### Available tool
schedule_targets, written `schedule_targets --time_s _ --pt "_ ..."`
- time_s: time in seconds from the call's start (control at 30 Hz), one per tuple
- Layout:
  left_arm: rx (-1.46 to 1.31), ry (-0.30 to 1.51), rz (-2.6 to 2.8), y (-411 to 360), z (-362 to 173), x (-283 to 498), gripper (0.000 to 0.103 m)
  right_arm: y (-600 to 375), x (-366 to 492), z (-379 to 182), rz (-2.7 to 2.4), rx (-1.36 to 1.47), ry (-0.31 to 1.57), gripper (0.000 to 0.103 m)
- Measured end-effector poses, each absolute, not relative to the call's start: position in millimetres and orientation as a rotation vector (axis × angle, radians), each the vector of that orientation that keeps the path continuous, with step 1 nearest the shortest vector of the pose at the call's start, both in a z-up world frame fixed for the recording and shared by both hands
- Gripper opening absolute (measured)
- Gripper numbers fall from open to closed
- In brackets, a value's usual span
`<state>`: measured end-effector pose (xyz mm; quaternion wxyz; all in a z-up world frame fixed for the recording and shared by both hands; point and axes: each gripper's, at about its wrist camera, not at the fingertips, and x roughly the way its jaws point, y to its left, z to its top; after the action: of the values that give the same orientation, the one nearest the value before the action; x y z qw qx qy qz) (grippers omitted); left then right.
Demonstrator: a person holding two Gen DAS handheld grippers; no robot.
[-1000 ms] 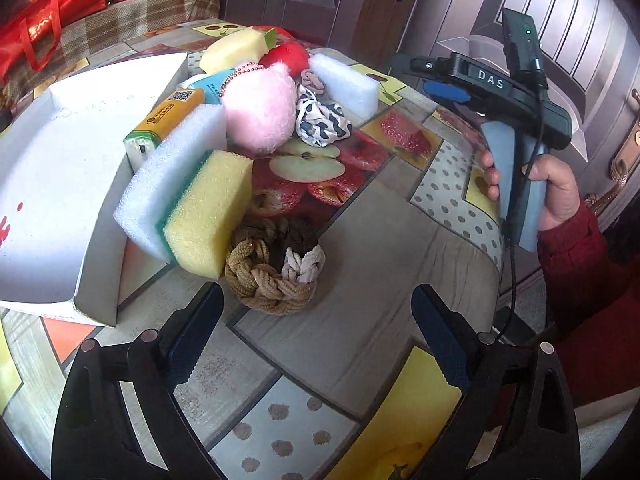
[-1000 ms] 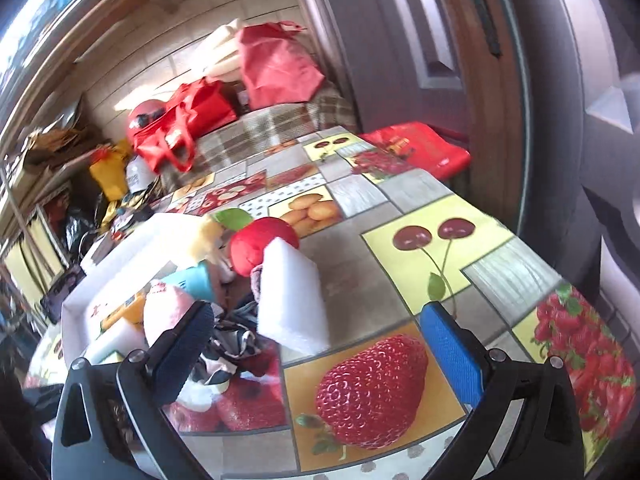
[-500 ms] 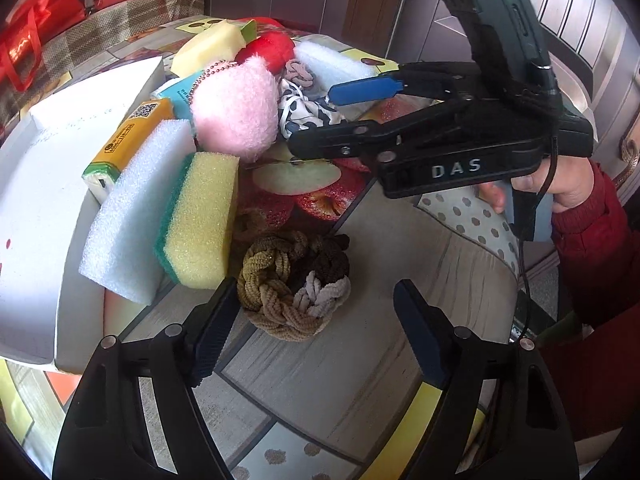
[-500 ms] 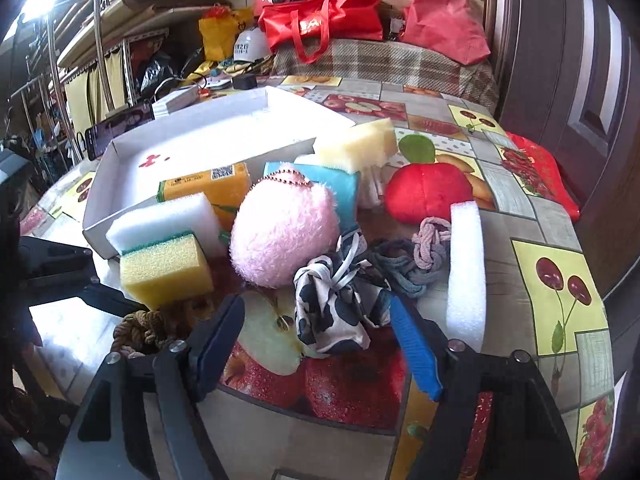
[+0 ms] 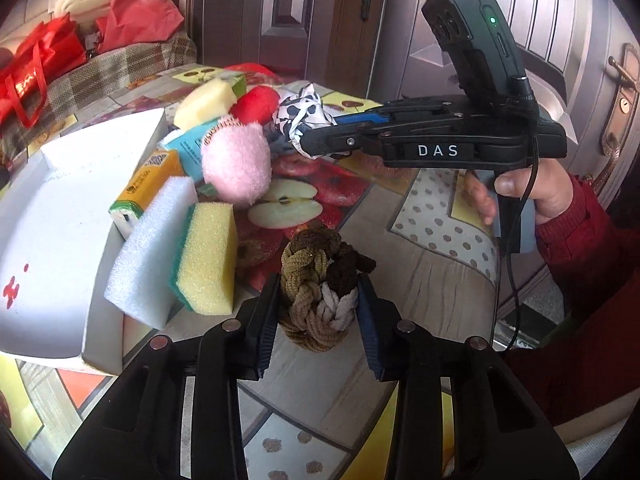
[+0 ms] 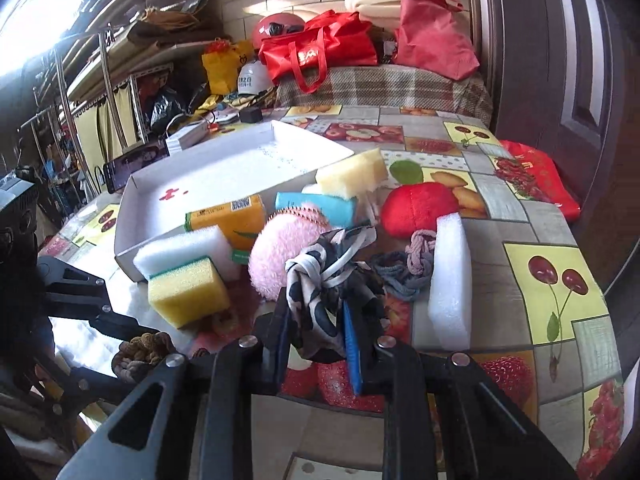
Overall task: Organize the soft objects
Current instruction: 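Carry the rope knot and scrunchie into the white box and open both grippers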
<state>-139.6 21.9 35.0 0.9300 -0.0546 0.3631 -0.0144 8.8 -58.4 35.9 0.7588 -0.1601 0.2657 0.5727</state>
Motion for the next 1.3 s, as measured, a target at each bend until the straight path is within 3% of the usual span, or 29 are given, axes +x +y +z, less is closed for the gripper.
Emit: schedule_targets --time_s 0.23,0.5,0.87,1.3 --pt "-0.079 0.401 0.292 56 69 -193 0.036 -79 10 65 1.157 -0.109 0.354 0.023" --pt "-0.091 0.24 0.606 91 72 -236 0.036 -78 3 56 1.073 -0.059 0.278 0.023" --pt "-0.122 0.212 0.705 113 68 -248 0.036 -46 -34 54 1.178 -0.113 0.236 0.023" --pt "-0.18 0.32 0.74 162 49 -229 0.036 12 -82 48 1.33 -0.173 0.278 0.023"
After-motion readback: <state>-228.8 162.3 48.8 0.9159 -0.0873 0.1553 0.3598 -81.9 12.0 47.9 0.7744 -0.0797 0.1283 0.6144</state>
